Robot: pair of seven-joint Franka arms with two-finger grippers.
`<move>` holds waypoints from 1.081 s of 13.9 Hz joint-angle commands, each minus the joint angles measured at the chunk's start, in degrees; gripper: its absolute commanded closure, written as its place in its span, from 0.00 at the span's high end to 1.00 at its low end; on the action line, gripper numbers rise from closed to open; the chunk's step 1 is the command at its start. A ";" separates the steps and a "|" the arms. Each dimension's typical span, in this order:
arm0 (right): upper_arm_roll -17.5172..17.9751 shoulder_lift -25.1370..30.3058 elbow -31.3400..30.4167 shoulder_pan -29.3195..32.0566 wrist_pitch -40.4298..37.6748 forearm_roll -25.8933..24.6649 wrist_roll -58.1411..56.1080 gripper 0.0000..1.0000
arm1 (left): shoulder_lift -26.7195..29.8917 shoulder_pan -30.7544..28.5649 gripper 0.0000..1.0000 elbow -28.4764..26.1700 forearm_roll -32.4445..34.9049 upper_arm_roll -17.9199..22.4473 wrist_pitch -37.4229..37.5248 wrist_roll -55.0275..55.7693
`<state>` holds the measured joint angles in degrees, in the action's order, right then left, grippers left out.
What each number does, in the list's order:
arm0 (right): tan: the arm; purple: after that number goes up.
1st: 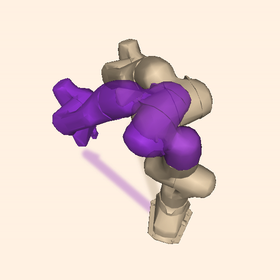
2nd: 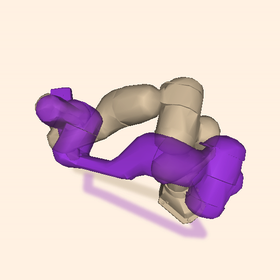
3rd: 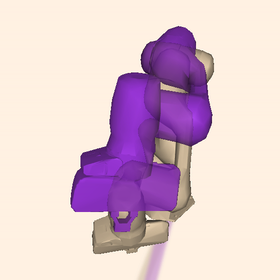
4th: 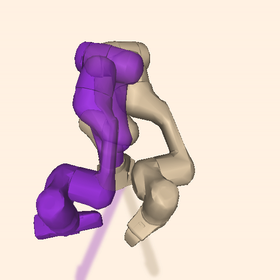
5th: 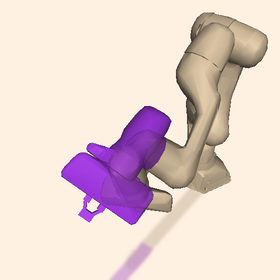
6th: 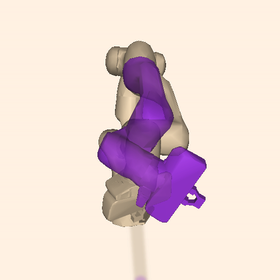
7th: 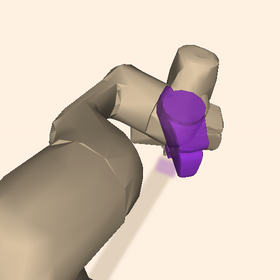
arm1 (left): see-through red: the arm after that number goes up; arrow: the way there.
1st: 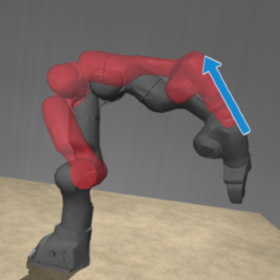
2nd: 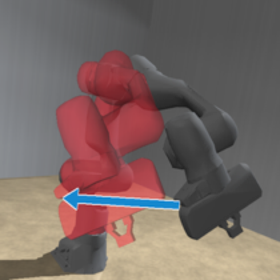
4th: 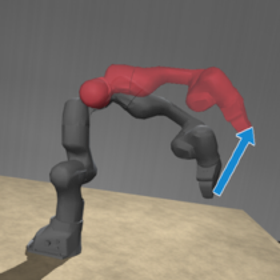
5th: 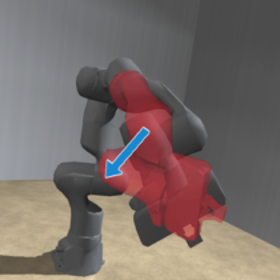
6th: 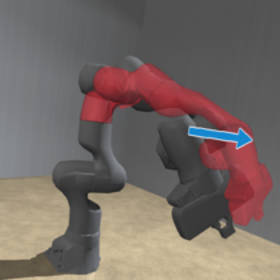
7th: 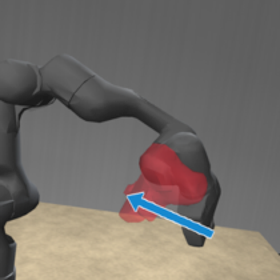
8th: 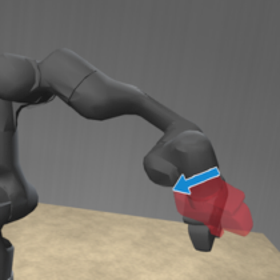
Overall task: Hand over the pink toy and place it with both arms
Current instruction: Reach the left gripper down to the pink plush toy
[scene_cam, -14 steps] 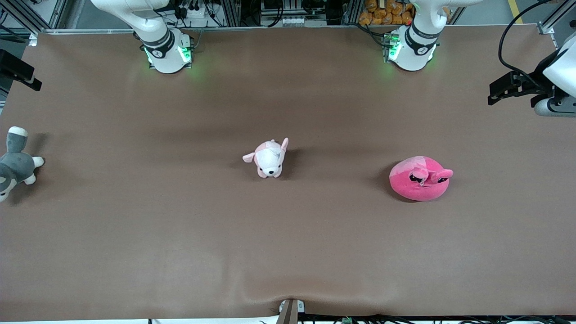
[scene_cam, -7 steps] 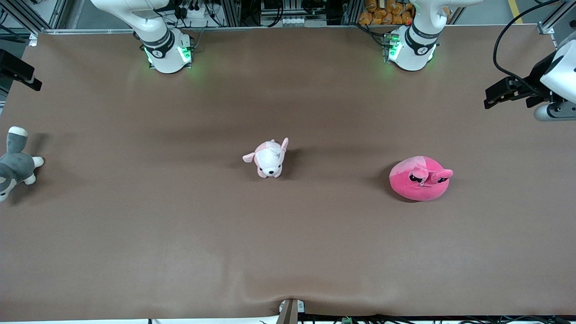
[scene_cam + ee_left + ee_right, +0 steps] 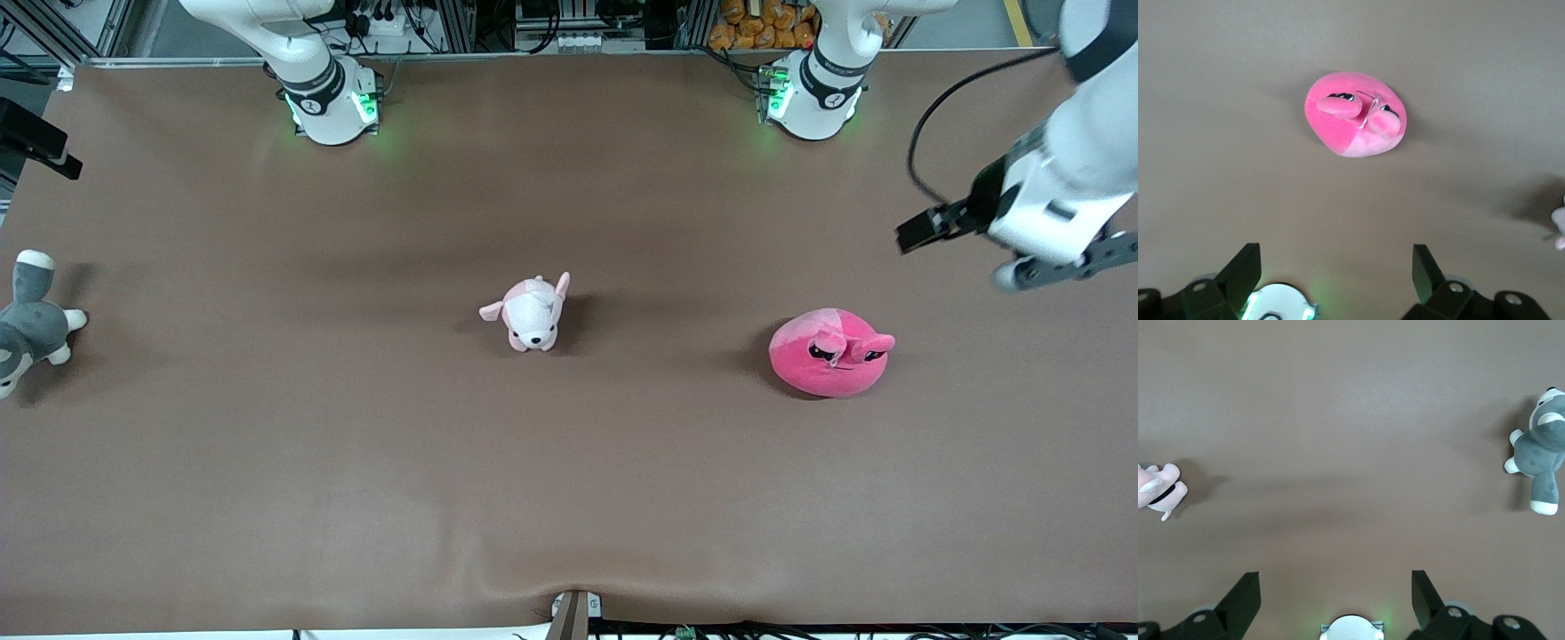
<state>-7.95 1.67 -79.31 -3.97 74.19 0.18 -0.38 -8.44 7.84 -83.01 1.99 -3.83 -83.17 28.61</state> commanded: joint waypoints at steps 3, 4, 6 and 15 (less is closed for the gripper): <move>0.04 0.35 -0.41 0.19 -0.10 0.43 0.82 1.00 | -5.79 1.04 1.00 1.73 -0.06 -0.21 -5.67 17.74; 0.04 0.26 -0.32 0.28 -0.01 0.43 0.82 1.00 | -5.71 0.95 1.00 -0.20 -0.06 -0.21 -7.34 21.36; 0.04 0.35 -0.23 0.28 -0.01 0.43 0.82 1.00 | -5.36 0.86 1.00 -4.33 -0.06 -0.21 -11.64 31.79; 0.13 0.26 -0.23 0.36 -0.01 0.43 0.82 1.00 | 2.46 -3.52 1.00 -29.47 -5.58 -0.74 -36.71 61.21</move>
<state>-7.99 1.65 -79.32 -3.96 74.19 0.18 -0.37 -10.33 6.97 -106.40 -1.02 -4.21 -117.73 87.91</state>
